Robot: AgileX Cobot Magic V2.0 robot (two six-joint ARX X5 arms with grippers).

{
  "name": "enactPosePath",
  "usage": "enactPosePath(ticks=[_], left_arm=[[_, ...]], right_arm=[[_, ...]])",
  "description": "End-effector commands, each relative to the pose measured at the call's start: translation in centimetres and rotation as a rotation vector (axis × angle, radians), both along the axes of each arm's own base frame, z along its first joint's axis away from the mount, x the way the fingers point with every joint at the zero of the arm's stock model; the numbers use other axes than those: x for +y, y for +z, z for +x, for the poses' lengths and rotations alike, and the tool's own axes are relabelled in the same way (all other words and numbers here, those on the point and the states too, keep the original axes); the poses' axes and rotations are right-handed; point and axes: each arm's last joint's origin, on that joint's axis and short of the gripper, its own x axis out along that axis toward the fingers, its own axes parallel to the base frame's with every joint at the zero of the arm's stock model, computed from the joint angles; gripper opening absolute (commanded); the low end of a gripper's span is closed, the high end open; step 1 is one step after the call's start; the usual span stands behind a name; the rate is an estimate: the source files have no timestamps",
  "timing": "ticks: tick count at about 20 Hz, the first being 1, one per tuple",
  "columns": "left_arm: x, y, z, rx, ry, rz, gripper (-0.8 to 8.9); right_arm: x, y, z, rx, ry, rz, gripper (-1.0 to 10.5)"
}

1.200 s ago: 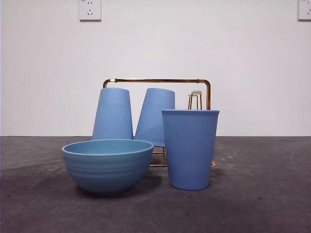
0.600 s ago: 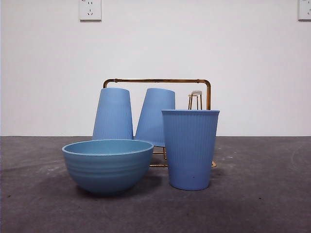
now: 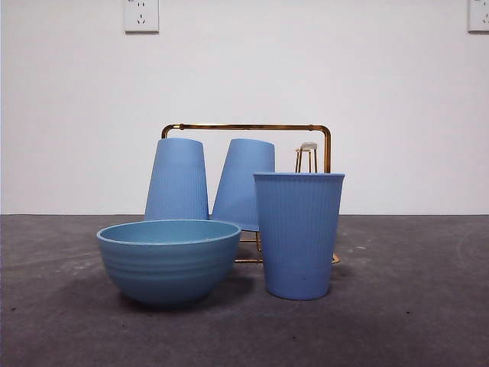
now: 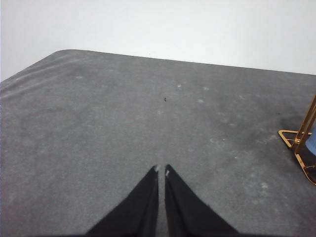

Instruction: Right arm lift cup from the cupboard, then place it on the right of the bowl

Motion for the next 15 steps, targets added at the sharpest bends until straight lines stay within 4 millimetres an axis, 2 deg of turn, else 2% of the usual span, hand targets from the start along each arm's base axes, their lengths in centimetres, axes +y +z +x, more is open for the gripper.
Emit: enactPosePath(ticks=[1, 15], left_arm=[[0.01, -0.70, 0.10, 0.021, 0.002, -0.001, 0.21], [0.01, -0.68, 0.10, 0.020, 0.002, -0.001, 0.21]], right_arm=[[-0.05, 0.52, -0.13, -0.021, 0.003, 0.011, 0.2], [-0.18, 0.46, -0.18, -0.031, -0.016, 0.002, 0.2]])
